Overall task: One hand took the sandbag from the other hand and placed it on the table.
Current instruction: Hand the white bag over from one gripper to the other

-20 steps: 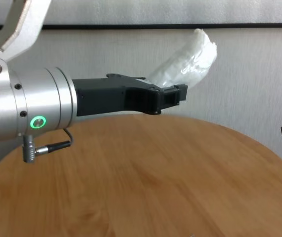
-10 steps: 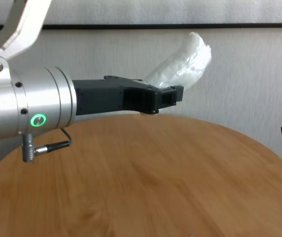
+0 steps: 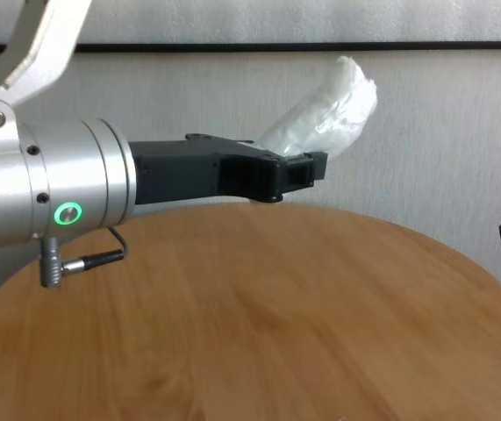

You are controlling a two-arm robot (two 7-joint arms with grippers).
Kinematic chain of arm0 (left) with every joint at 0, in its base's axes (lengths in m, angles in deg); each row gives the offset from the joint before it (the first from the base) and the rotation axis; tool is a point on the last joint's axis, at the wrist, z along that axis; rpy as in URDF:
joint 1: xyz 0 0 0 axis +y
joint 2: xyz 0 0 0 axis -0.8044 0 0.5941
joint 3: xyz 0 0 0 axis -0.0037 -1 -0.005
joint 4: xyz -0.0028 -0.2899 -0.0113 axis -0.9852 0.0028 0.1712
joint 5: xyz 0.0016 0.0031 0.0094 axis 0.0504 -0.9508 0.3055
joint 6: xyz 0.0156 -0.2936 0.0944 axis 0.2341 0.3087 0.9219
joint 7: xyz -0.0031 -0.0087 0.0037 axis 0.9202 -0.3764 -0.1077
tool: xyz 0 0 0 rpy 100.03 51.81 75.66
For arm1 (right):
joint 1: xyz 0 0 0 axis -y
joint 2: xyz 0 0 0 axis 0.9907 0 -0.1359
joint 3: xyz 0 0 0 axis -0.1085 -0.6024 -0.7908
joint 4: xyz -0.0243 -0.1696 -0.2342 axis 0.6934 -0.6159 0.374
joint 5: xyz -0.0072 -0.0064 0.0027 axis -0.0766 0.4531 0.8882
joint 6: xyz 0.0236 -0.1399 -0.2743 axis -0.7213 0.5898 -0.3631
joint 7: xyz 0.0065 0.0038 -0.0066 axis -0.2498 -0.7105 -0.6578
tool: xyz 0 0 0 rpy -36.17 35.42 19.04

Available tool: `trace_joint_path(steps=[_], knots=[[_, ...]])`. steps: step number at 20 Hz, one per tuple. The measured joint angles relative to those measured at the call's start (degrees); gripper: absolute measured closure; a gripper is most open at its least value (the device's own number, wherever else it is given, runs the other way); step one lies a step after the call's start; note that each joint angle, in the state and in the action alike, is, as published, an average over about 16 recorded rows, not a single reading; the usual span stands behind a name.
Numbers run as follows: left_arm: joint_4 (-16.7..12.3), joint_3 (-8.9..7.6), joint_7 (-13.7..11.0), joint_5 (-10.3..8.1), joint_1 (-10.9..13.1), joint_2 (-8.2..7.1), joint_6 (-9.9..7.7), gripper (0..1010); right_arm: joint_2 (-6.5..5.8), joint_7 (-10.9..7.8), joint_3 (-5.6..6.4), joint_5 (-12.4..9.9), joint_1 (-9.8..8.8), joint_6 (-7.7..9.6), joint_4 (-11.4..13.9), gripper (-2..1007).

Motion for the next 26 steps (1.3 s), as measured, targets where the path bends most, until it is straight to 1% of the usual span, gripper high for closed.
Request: trace_joint_path(steps=[26], knots=[[0.01, 0.09, -0.19, 0.18, -0.04, -0.07, 0.21, 650, 0.00, 0.00, 0.00, 0.00, 0.00, 0.00, 0.00, 4]])
